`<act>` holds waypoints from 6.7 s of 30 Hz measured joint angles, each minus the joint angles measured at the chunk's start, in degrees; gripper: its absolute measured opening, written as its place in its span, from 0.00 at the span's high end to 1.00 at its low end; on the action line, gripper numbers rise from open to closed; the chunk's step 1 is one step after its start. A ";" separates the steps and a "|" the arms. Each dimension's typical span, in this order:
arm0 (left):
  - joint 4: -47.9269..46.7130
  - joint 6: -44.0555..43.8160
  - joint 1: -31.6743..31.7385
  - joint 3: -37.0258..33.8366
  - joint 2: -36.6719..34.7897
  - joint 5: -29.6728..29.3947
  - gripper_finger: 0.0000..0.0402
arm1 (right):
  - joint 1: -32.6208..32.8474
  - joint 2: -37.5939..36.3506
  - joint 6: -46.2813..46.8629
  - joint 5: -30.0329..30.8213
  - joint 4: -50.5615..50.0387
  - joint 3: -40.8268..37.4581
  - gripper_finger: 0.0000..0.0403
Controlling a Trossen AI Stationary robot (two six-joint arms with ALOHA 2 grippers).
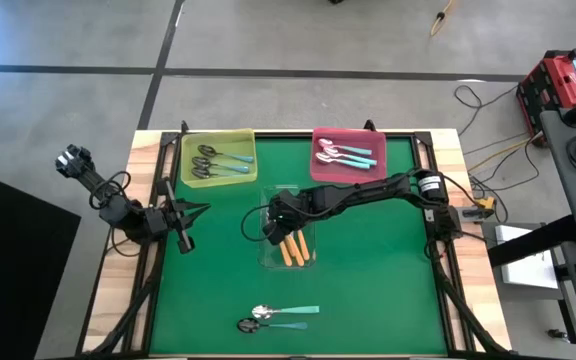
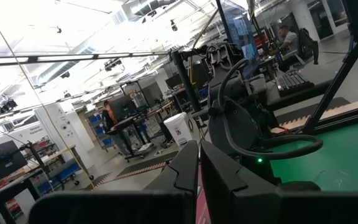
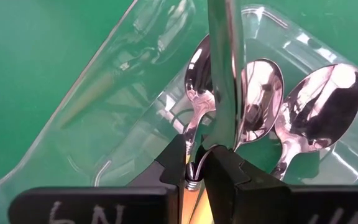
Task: Sort silverware by color (type)
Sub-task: Put the yellow spoon into the transparent bin, then adjust the yellow spoon
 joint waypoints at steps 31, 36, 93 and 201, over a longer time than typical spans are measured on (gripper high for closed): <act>-0.48 0.11 0.00 0.00 -0.02 -0.02 1.00 | 0.00 0.00 -1.43 3.44 0.00 0.00 0.92; -0.46 0.11 0.00 0.00 -0.02 -0.02 1.00 | 0.00 0.00 -1.99 3.43 0.01 0.00 0.92; -0.44 0.11 0.00 0.00 -0.02 -0.02 1.00 | 0.00 -0.01 -1.48 3.52 0.00 -0.02 0.80; -0.50 1.05 0.00 0.00 -0.02 -0.50 1.00 | 1.29 7.29 -32.79 4.74 -4.44 4.72 0.98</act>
